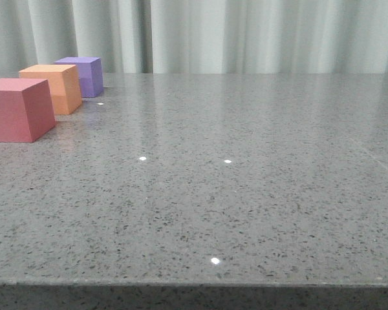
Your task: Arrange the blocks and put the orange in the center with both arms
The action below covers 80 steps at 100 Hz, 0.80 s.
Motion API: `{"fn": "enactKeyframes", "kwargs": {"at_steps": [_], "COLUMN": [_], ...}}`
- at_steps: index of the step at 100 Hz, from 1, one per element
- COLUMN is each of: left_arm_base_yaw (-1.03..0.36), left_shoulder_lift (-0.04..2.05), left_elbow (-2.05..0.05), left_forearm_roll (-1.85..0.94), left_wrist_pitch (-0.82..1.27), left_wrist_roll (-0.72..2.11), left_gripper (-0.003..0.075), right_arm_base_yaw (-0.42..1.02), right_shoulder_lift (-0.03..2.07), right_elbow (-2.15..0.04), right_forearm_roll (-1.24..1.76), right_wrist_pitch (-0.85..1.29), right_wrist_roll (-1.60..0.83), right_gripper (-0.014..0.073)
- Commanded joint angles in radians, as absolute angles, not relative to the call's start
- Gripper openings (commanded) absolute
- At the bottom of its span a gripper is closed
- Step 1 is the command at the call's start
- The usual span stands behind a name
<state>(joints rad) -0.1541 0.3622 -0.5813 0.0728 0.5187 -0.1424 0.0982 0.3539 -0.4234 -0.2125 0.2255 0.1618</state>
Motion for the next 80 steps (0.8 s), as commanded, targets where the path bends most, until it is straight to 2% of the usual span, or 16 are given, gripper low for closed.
{"fn": "enactKeyframes", "kwargs": {"at_steps": [1,14,80], "left_arm_base_yaw": [-0.152,-0.152,-0.152], "left_shoulder_lift": [0.320,0.294,0.294], "left_elbow": [-0.576,-0.555,-0.554], "left_forearm_roll": [0.068,0.066,0.048], "left_wrist_pitch": [0.430,0.430,0.438], "left_wrist_roll": [-0.142,-0.142,-0.142], "left_gripper": [0.0279,-0.0015,-0.0019], "right_arm_base_yaw": [0.093,0.093,0.093], "right_shoulder_lift": [0.359,0.359,0.359], "right_elbow": [-0.450,-0.450,-0.450], "right_forearm_roll": [-0.229,-0.229,-0.229], "right_wrist_pitch": [0.146,0.146,0.146], "right_wrist_roll": [0.154,0.154,0.154], "right_gripper": [-0.0067,-0.0067,-0.0067]}}
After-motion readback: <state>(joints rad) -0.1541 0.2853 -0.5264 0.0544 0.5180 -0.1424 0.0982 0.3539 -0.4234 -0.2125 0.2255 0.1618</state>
